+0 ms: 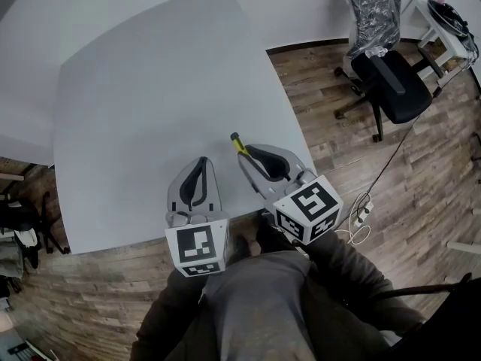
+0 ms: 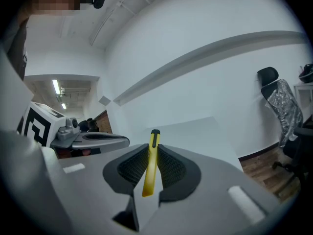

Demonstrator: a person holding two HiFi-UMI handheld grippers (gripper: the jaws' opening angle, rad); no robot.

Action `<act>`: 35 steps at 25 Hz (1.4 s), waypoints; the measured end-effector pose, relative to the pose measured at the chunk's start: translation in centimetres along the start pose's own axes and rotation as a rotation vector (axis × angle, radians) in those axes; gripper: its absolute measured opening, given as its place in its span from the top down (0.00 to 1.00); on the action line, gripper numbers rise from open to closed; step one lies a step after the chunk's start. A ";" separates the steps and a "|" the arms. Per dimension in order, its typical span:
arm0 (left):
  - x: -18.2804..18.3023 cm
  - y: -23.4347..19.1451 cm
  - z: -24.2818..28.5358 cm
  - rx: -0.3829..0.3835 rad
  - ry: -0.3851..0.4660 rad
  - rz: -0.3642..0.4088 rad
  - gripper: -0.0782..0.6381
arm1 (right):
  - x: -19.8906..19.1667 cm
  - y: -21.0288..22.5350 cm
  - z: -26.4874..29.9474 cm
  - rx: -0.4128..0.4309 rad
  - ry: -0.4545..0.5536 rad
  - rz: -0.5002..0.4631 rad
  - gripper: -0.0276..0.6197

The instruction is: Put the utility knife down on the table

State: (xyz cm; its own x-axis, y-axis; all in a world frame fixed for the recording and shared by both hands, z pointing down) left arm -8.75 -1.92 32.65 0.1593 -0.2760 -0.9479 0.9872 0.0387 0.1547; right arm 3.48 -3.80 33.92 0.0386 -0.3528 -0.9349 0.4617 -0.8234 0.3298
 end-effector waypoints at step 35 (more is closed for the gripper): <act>-0.5 -9.2 15.3 -0.004 -0.061 -0.106 0.89 | 2.2 8.9 15.8 0.011 -0.125 0.018 0.87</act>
State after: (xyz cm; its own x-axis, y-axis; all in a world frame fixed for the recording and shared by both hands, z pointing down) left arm -18.04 -16.84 36.00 0.0538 -0.3371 -0.9399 0.9985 0.0103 0.0535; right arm -6.35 -18.92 36.82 -0.0644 -0.4197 -0.9054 0.4519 -0.8212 0.3485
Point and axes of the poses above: the fingertips, and each gripper's own axes: z forward along the fingers, y to its right, x out of its top, the point moved 5 cm from there along -z, backward along the fingers, and after that the axes turned 15 degrees about x, right-handed, at the moved point
